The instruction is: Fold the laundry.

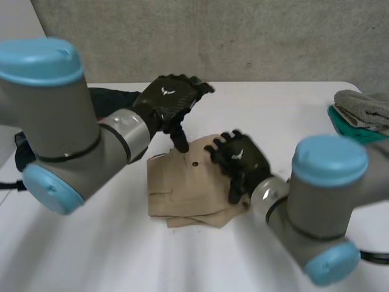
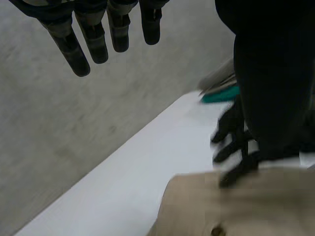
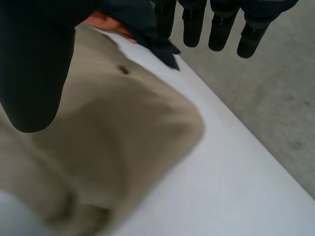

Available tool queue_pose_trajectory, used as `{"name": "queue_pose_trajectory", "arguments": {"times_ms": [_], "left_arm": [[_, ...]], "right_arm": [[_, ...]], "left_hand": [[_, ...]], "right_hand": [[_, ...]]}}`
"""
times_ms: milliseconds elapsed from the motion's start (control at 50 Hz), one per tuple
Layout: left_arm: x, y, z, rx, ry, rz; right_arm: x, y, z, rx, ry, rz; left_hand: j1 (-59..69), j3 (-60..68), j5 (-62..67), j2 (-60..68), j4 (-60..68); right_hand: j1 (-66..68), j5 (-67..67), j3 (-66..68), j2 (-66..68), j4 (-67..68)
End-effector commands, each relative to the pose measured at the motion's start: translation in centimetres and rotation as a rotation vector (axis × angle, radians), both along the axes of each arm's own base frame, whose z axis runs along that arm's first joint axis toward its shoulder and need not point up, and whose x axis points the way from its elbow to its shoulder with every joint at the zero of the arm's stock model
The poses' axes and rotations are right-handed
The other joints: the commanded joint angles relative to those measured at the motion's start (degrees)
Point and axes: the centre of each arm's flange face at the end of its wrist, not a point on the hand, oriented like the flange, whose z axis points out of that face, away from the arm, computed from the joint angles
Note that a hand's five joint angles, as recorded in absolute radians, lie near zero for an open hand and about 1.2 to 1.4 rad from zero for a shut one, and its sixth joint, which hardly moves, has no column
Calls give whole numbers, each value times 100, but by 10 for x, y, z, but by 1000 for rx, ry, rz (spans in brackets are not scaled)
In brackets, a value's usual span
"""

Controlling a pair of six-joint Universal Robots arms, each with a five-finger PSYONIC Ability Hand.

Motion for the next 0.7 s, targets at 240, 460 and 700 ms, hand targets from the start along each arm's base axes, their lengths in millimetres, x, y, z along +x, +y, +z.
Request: {"name": "queue_pose_trajectory", "arguments": {"times_ms": [240,460,700], "left_arm": [[-3,8,2,97,0,-213],[0,4,6,88,6,-198],[2,3,20,55,29,-191]], "right_arm": [[19,-8,-63,-100,22,48],[34,-30,-46,-192,-131,27],[26,-84,6,-259,-249,-57]], "left_hand": [[226,23,-36,63,88],[209,7,-52,46,71],[192,-10,-69,29,54]], "right_hand": [[-279,-273,-200,-211,-255],[6721,6727,6800,6789,6745],[6721,6727,6800,6789,6745]]}}
